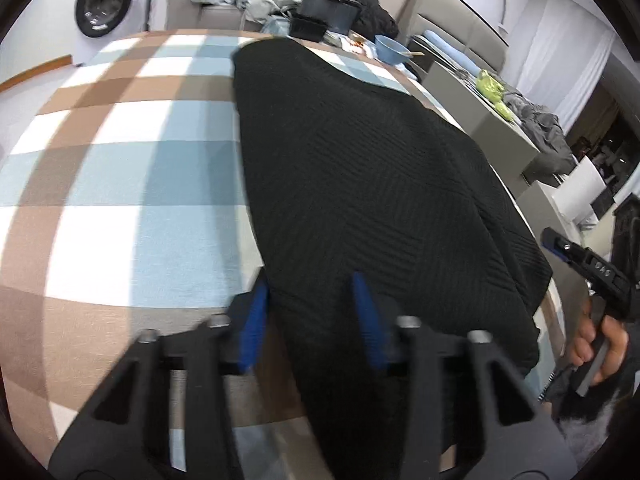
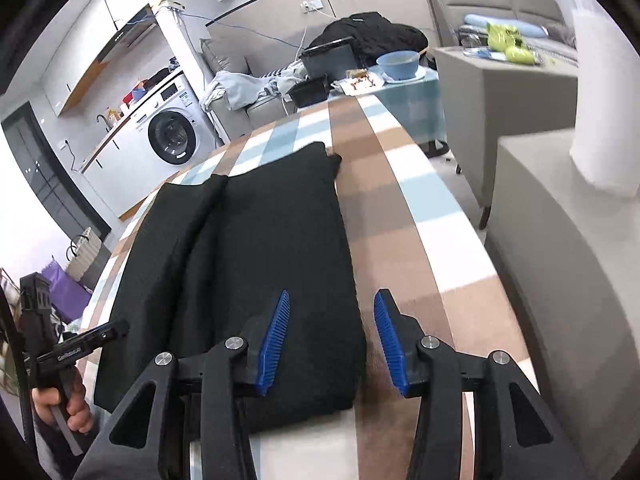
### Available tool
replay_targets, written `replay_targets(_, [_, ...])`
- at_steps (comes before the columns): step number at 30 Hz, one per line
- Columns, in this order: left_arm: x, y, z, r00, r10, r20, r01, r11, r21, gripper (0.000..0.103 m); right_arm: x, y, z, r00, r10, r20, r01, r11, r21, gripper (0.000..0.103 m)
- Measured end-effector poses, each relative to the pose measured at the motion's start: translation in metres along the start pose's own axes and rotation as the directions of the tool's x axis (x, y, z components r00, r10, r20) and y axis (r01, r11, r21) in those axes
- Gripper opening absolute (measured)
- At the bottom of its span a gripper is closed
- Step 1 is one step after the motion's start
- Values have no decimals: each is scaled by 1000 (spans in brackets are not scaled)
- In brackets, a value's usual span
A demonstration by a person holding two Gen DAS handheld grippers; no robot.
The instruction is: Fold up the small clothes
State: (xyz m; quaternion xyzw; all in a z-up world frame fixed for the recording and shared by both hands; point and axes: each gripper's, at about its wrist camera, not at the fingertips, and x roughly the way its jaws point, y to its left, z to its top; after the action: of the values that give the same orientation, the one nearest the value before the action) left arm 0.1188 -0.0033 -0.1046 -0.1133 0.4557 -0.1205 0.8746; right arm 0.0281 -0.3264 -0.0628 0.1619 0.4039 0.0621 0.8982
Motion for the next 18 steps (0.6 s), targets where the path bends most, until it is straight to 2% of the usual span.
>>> replay_targets(1, [0, -2, 0, 1000, 8, 8, -8, 1000, 8, 24, 3, 1, -3, 1000, 2, -4, -2, 1000, -2, 45])
replay_targets(4, [-2, -6, 1, 999, 17, 27, -18, 999, 31, 17, 13, 10, -8, 998, 43, -35, -44, 999, -29, 45])
replay_targets(7, [-5, -1, -1, 999, 3, 33, -3, 1000, 9, 16, 26, 23, -14, 995, 67, -73, -70, 997, -42, 45])
replay_targets(12, [-14, 11, -6, 999, 1, 44, -1, 1000, -9, 15, 31, 47, -23, 995, 58, -84, -65, 994, -82, 45])
replay_targets(18, [-40, 31, -17, 995, 63, 74, -62, 998, -23, 13, 23, 71, -45, 985, 109, -131, -127, 982, -137, 45])
